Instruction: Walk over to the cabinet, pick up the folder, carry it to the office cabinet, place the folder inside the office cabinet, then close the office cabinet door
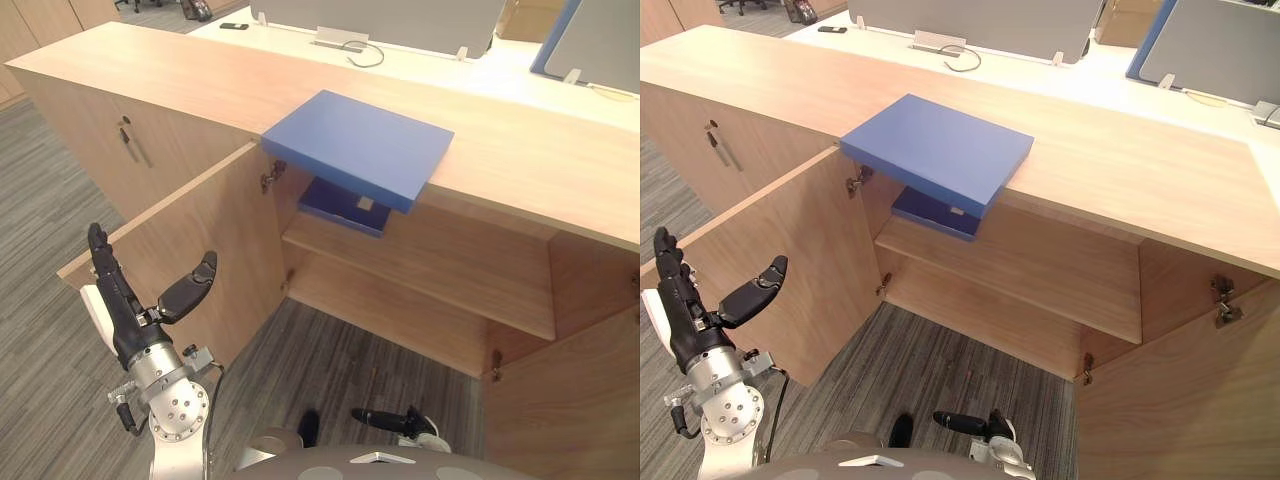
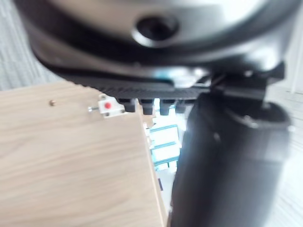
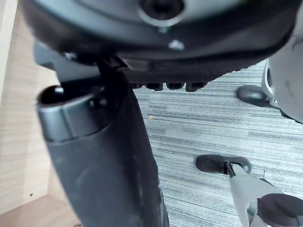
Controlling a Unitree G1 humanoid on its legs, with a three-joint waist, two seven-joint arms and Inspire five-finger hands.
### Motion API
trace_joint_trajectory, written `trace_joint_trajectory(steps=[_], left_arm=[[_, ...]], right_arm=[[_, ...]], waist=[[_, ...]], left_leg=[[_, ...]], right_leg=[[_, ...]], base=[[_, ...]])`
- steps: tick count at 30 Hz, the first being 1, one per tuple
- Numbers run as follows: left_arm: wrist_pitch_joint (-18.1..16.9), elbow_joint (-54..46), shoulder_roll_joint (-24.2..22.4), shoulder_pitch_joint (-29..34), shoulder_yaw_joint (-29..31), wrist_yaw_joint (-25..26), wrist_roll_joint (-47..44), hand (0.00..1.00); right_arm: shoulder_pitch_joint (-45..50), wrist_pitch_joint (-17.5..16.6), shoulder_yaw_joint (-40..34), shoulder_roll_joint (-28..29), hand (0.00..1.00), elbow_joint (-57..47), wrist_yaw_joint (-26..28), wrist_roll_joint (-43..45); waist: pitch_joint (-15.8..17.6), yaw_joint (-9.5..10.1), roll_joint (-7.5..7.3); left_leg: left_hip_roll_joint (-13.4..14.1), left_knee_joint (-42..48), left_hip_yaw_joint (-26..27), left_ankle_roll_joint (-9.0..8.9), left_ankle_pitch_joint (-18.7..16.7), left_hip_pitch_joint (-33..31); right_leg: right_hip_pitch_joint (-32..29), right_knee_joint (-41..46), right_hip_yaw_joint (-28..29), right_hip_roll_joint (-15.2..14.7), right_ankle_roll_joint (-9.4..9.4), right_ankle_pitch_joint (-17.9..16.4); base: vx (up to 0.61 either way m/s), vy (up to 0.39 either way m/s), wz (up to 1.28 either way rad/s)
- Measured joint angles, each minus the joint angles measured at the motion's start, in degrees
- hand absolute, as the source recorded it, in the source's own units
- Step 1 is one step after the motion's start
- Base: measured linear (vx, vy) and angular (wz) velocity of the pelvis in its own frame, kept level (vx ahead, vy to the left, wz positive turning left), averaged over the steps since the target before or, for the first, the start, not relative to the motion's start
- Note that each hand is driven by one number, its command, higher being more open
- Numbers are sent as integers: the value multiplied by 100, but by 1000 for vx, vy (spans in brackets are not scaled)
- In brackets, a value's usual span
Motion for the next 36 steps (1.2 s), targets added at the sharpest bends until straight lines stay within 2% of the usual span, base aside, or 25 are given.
trace_joint_trajectory(steps=[2, 5, 8, 12, 17, 22, 31, 36], left_arm=[[99, 0, 231, -166, -90, 18, 286, 100], [205, 7, 841, -589, -286, -9, 956, 100], [212, 95, 1264, -1033, -363, -19, 1443, 100], [251, 563, 1487, -1566, -365, -107, 1994, 100], [449, 1051, 1665, -1860, -368, -293, 2010, 100], [471, 1931, 2165, -2392, -413, -468, 2234, 100], [589, 2411, 2601, -2783, -460, -507, 2499, 100], [586, 2572, 2868, -3243, -777, -511, 2674, 100]], right_arm=[[23, -2, 58, -15, 100, 3, 7, -4], [51, -1, 159, -63, 100, 35, 22, -14], [51, -9, 261, -124, 100, 69, 42, -29], [61, -35, 260, -329, 100, 230, 95, -417], [126, -34, 257, -470, 100, 325, 169, -465], [160, -27, 284, -489, 100, 269, 276, -466], [151, -31, 550, -560, 100, 246, 370, -654], [152, -34, 682, -589, 100, 225, 393, -688]], waist=[[-40, -10, 16], [-117, -49, 3], [-231, -181, -48], [-297, -267, -79], [-305, -320, -93], [-301, -331, -82], [-268, -335, -24], [-268, -350, -26]], left_leg=[[32, -1, 73, -21, 7, -2], [115, -15, 175, -89, 37, -16], [180, -27, 239, -148, 67, -38], [209, -22, 352, -122, 87, -29], [234, -26, 403, -122, 87, -24], [303, -60, 394, -133, 121, 10], [367, -82, 442, -231, 98, 82], [373, -82, 488, -248, 85, 99]], right_leg=[[-27, -3, 63, 11, -16, -10], [-122, -12, 214, 65, -71, -42], [-201, -23, 360, 115, -65, -32], [-206, -133, 513, 146, -44, 40], [-209, -231, 643, 181, -63, 105], [-198, -281, 673, 248, -111, 151], [-197, -266, 748, 279, -133, 161], [-200, -272, 814, 277, -121, 168]], base=[[-68, -24, -15], [-56, -43, -25], [-14, -53, -16], [23, -44, -15], [26, -42, -15], [-31, -47, -5], [-50, -19, -5], [-2, -16, -6]])
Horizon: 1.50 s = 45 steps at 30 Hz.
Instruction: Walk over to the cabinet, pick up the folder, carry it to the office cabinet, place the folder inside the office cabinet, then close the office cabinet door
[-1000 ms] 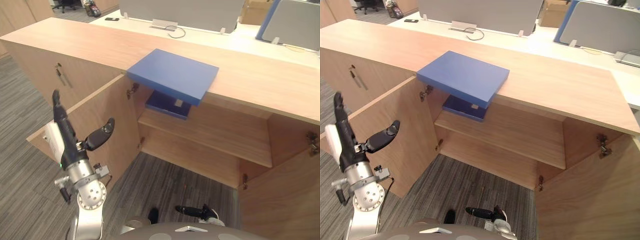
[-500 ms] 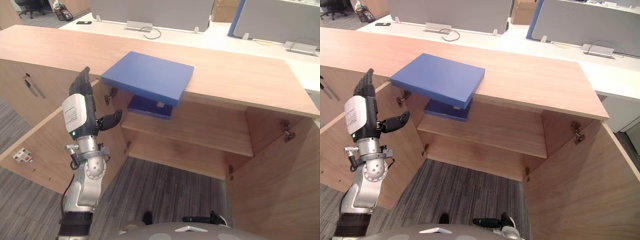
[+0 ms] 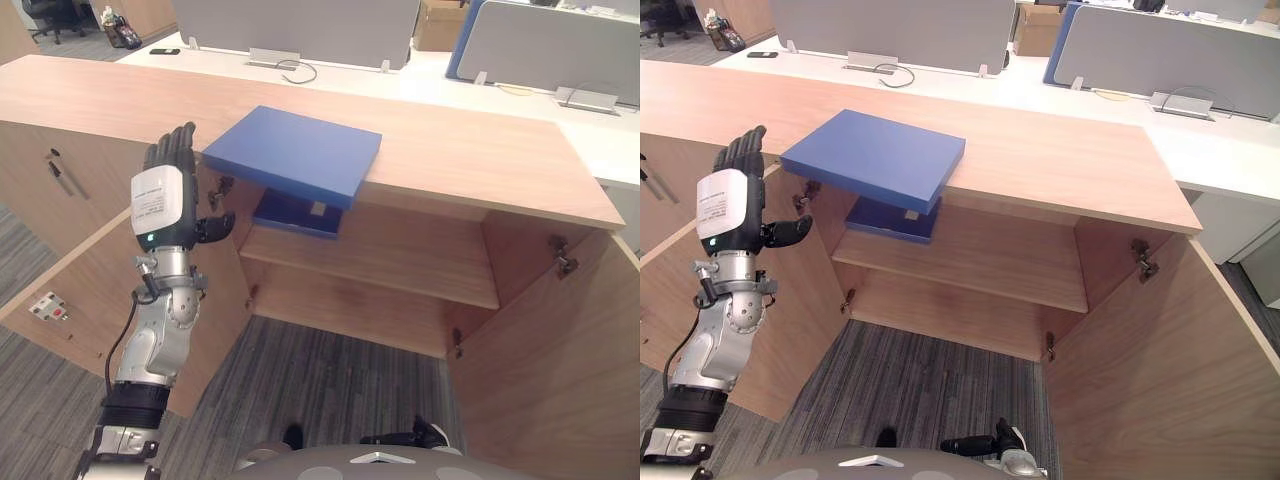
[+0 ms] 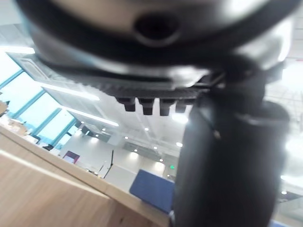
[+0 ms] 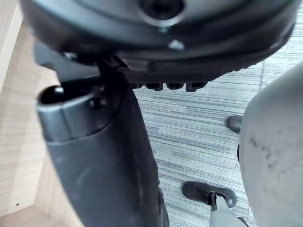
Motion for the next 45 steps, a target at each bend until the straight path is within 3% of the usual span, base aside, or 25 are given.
trace_joint_trajectory(steps=[28, 29, 38, 45], left_arm=[[-37, 1504, 712, -1701, -1313, -219, 195, 100], [-36, 1554, 720, -1764, -1358, -225, 195, 0], [-152, 2075, 720, -2036, -1527, -468, 195, 0], [-201, 2136, 739, -2339, -1389, -275, 184, 0]], right_arm=[[-105, -52, -83, 12, 100, 1, -6, -194], [-114, -54, -93, 12, 100, 1, -6, -194], [-159, -52, -311, 12, 100, 9, -6, -194], [-200, -48, -429, 6, 100, 99, -8, -198]], waist=[[4, -403, -5], [4, -416, -5], [17, -588, 16], [17, -597, 21]], left_leg=[[92, -2, 318, -45, -35, 100], [95, -2, 328, -45, -35, 100], [88, -5, 413, -47, -37, 107], [83, -5, 417, -47, -37, 126]], right_leg=[[-70, -67, 372, 14, 1, 80], [-76, -68, 385, 16, 7, 87], [-113, -123, 505, 11, 34, 181], [-97, -134, 515, 11, 38, 196]], base=[[-4, -22, -8], [-21, -20, -8], [-25, -2, -7], [0, 0, 0]])
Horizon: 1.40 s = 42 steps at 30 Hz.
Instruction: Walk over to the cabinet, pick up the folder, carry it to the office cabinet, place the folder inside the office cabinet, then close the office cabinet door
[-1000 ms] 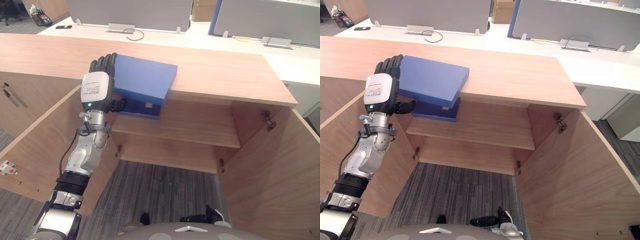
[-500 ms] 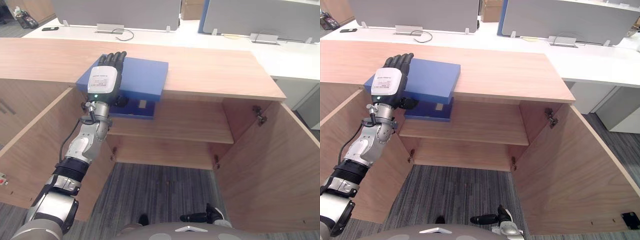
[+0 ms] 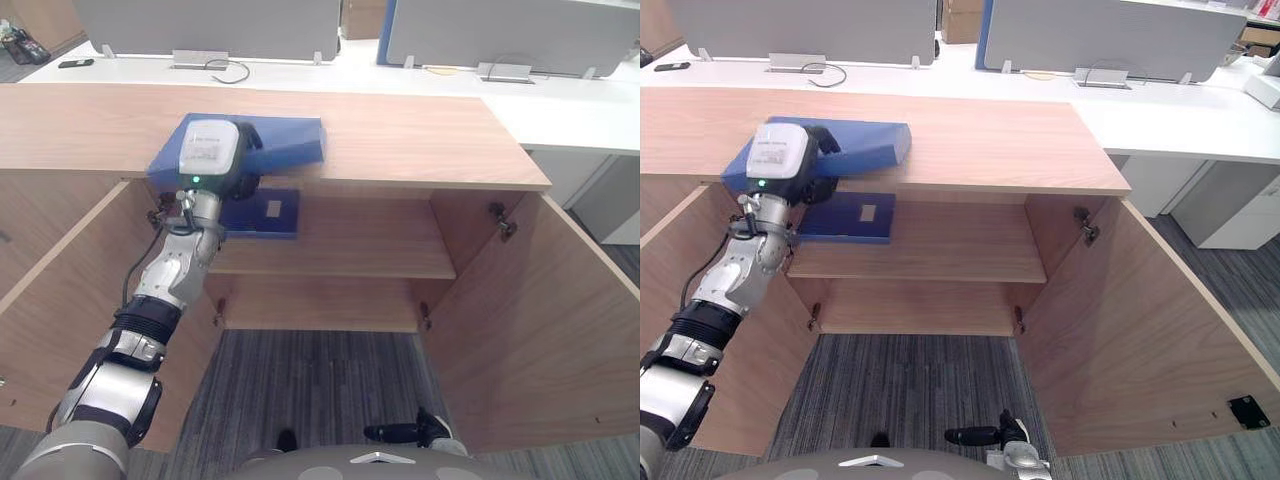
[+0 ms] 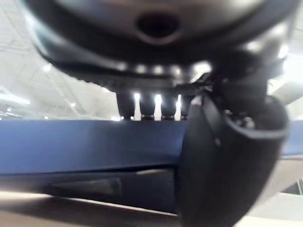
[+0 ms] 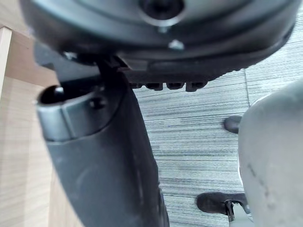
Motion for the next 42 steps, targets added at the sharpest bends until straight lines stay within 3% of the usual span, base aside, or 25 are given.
trace_joint_trajectory(steps=[5, 10, 16, 18, 22, 25, 30, 33, 36, 39, 42], left_arm=[[-58, 0, 15, 26, 12, 0, 25, 0], [-42, -358, -132, 397, 388, 12, 16, 0], [-5, -2581, -1204, 1767, 1239, 115, -248, 0], [-44, -3491, -1781, 2232, 1404, 224, -866, 0], [-180, -4362, -2160, 2761, 1740, 280, -2175, 0], [-474, -4655, -2216, 3111, 2072, 217, -3619, 0], [-1008, -5102, -2357, 3558, 2883, -146, -5743, 0], [-1286, -5183, -2464, 3570, 3366, -352, -6657, 0], [-1469, -5189, -2583, 3610, 3622, -549, -7277, 0], [-1505, -5188, -2583, 3764, 3736, -1053, -8160, 0], [-1505, -5185, -2582, 3791, 3741, -1501, -8764, 0]], right_arm=[[-11, 2, 0, -3, 100, 6, 0, -6], [-23, 12, 10, -6, 100, 12, 0, -12], [-30, 72, 254, -54, 100, 24, -24, 4], [-30, 84, 387, -69, 100, 4, -85, 134], [43, 128, 468, -53, 100, -707, -198, 936], [137, 64, 447, -86, 100, -2177, -240, 1727], [201, -521, 180, -79, 100, -4415, -170, 2600], [207, -773, -28, -51, 100, -5041, -54, 3300], [220, -810, -256, 28, 100, -5518, 47, 3972], [212, -850, -304, 26, 100, -6245, 299, 4712], [23, -1017, -298, -67, 100, -6677, 629, 4886]], waist=[[2, -6, 4], [3, -16, 6], [2, 65, 4], [2, 157, 4], [-8, 177, 26], [-23, 160, 56], [-36, 189, 57], [-56, 216, 65], [-76, 222, 85], [-78, 222, 87], [-87, 224, 81]], left_leg=[[-4, 2, -3, 0, 0, 6], [-22, 4, -43, 1, 0, 13], [-76, 9, -176, 6, 0, -18], [-86, 8, -173, 7, 0, -25], [-67, 10, -132, 14, 4, -21], [-51, 12, -95, 35, 18, -13], [-55, 12, -90, 28, -28, -14], [-78, 14, -96, 58, -7, -10], [-103, 15, -100, 65, -3, -9], [-103, 16, -101, 62, -5, -7], [-99, 17, -101, 55, -9, -3]], right_leg=[[8, -18, 4, -5, -2, 4], [16, -29, -1, -15, 1, 5], [26, -63, -27, -88, 18, 17], [25, -72, -14, -99, 32, 27], [3, -63, 64, -70, 22, 62], [-40, -18, 123, -40, 17, 73], [-66, 35, 120, -51, 1, 60], [-69, 49, 115, -76, -2, 55], [-69, 47, 113, -100, -3, 54], [-69, 38, 117, -100, -7, 51], [-69, 35, 118, -97, -7, 50]], base=[[0, 0, 0], [0, 0, 0], [1, -5, 4], [-15, -6, 0], [-38, -16, -6], [-66, -17, -9], [-24, 2, -2], [0, 0, 0], [0, 0, 0], [0, 0, 0], [0, 0, 0]])
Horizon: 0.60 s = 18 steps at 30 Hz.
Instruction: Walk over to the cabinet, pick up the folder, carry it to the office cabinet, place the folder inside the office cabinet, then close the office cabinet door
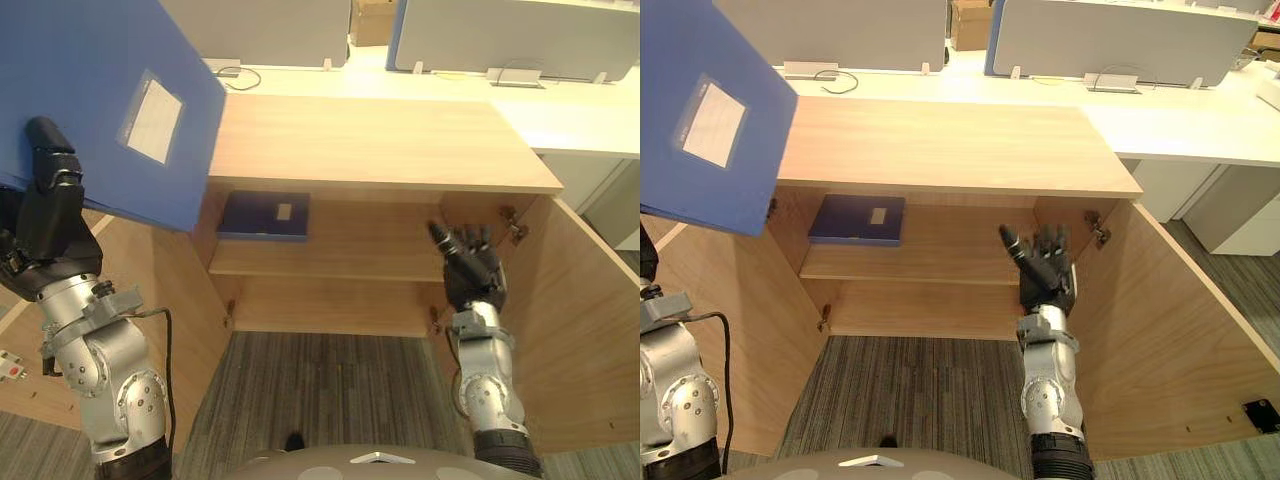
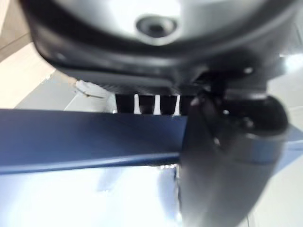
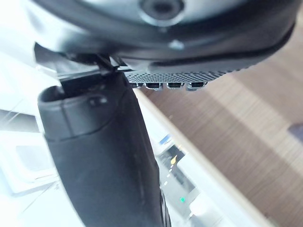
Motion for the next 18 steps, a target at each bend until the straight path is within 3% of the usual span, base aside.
trace_joint_trajectory(steps=[3, 8, 14, 18], left_arm=[[-8, 47, 51, -10, -116, -604, -517, 0], [34, 933, 586, -355, -697, -1325, -980, 0], [331, 2254, 1387, -1069, -1265, -1879, -1015, 0], [454, 2799, 1792, -1346, -1532, -2227, -991, 0]], right_arm=[[-519, -37, 81, -326, 100, -217, 354, 106], [-1461, 2, 443, -937, 100, -140, 712, 63], [-2759, 242, 1202, -1699, 100, 957, 1013, -194], [-3121, 471, 1547, -1881, 100, 1526, 1146, -401]], waist=[[-24, -2, 0], [-114, 92, 72], [-128, 96, 68], [-132, 129, 51]], left_leg=[[-2, 0, 2, 4, 3, -1], [-3, 1, -2, 14, 12, -5], [-1, 0, -6, 32, 24, -10], [9, 0, -5, 32, 24, -23]], right_leg=[[0, -17, 3, -1, 12, 8], [1, -32, 6, 2, 37, 26], [-1, -38, 17, 2, 49, 36], [-7, -66, 23, 8, 53, 44]], base=[[0, 0, 0], [0, 0, 0], [0, 0, 0], [0, 0, 0]])
